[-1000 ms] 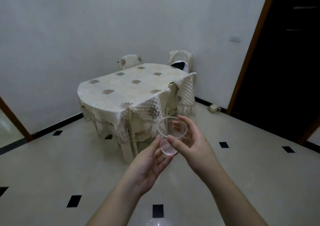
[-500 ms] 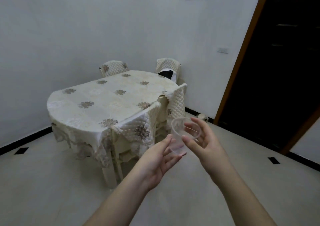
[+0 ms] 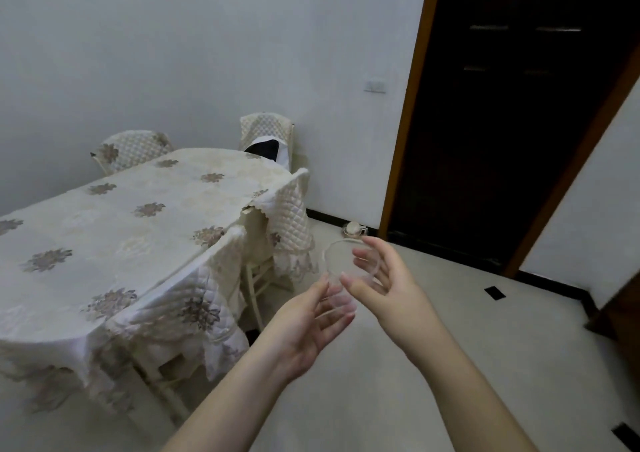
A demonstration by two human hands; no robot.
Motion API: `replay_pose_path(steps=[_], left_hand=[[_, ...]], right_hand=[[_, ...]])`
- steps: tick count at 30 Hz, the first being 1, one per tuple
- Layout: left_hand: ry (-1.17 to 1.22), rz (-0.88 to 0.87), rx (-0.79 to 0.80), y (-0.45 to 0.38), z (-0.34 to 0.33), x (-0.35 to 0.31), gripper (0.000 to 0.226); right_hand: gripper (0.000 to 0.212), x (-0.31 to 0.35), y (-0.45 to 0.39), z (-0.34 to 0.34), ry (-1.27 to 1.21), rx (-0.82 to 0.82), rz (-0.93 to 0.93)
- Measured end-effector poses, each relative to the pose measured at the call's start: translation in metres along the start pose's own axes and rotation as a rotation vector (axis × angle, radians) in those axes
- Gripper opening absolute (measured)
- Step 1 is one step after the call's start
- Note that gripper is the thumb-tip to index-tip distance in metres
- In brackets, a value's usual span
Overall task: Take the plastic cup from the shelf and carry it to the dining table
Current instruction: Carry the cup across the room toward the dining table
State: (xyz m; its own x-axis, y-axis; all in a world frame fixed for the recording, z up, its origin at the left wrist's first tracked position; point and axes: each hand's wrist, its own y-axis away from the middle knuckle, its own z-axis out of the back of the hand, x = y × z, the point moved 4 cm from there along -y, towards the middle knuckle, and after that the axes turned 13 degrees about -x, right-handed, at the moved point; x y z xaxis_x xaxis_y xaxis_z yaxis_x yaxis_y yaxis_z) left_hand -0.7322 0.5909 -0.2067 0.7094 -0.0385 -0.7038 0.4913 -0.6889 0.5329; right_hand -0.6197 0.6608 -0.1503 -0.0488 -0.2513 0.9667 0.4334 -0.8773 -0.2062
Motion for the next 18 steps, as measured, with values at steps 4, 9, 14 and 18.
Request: replay_pose_path(steps=[4, 9, 14, 18], left_hand=[[-0.045, 0.008, 0.018, -0.045, -0.062, 0.001, 0.033], [-0.079, 0.019, 0.012, -0.088, -0.127, 0.001, 0.040], [-0.084, 0.012, -0.001, -0.124, -0.165, 0.000, 0.034], [-0.050, 0.036, 0.027, -0.159, -0.191, -0.005, 0.030]], right_hand=[[0.065, -0.015, -0.062, 0.043, 0.011, -0.014, -0.029], [0.061, -0.030, -0.129, 0.090, 0.003, -0.001, -0.053], [0.062, -0.048, -0.175, 0.110, 0.008, -0.008, -0.056], [0.064, -0.060, -0.214, 0.116, 0.040, 0.001, -0.037]])
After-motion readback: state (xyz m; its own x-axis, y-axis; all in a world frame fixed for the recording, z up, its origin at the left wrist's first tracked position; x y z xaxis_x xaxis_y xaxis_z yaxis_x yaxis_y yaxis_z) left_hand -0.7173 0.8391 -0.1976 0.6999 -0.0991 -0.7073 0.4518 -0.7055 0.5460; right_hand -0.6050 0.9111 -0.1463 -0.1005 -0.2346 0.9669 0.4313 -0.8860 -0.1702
